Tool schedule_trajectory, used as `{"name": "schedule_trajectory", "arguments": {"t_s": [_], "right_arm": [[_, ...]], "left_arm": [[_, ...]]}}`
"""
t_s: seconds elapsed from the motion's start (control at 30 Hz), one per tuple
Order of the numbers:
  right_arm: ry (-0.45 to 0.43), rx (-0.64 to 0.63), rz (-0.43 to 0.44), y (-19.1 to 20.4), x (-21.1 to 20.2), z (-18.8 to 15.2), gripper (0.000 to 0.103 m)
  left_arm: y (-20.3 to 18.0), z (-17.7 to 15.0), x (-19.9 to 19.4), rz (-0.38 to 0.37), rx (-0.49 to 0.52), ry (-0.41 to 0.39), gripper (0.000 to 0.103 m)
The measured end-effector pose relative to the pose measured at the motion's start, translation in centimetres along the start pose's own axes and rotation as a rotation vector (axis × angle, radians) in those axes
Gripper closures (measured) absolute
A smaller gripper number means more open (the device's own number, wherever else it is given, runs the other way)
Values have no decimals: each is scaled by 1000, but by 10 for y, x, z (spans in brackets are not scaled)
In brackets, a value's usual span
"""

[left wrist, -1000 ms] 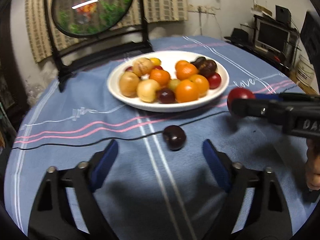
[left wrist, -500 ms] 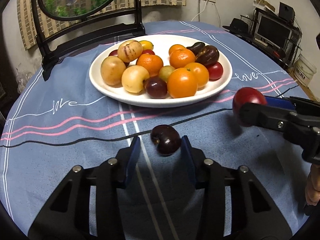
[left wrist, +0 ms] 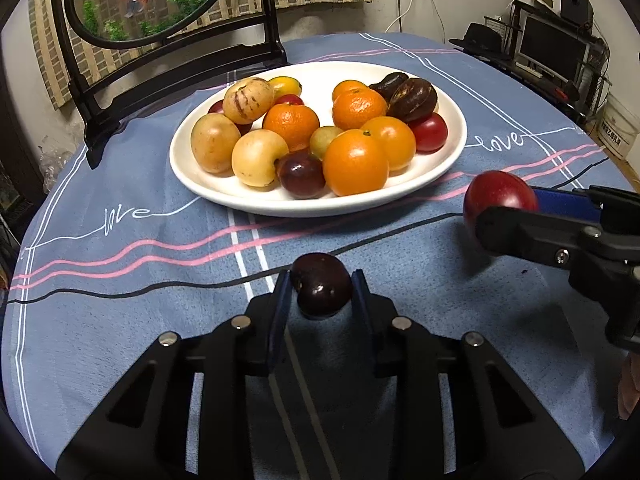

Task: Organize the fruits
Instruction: 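Carry the plum and apple to the white plate and release both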

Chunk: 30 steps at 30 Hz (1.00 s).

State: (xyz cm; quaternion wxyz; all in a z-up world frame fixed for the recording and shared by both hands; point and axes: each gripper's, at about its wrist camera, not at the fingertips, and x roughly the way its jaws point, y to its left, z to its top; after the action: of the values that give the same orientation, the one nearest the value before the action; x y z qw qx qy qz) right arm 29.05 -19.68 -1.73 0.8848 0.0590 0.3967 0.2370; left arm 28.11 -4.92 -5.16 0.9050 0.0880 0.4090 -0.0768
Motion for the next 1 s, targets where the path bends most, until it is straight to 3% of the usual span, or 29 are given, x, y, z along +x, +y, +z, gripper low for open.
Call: {"name": "schedule_trajectory", "arguments": {"t_s": [0.27, 0.37, 0.6, 0.83, 1.0], "right_arm": [[-4, 7, 6, -1, -2, 0, 63], [-41, 2, 17, 0, -13, 3, 63], [-181, -36, -26, -3, -25, 44, 63], [-212, -19, -31, -25, 2, 96, 63], [-191, -28, -38, -33, 35, 121, 63]], "left_arm": [[5, -5, -9, -10, -52, -6, 73], [7, -3, -30, -43, -64, -57, 73], [30, 58, -49, -65, -112, -180, 73], [52, 122, -17, -58, -162, -184, 73], [57, 148, 15, -48, -172, -150, 73]]}}
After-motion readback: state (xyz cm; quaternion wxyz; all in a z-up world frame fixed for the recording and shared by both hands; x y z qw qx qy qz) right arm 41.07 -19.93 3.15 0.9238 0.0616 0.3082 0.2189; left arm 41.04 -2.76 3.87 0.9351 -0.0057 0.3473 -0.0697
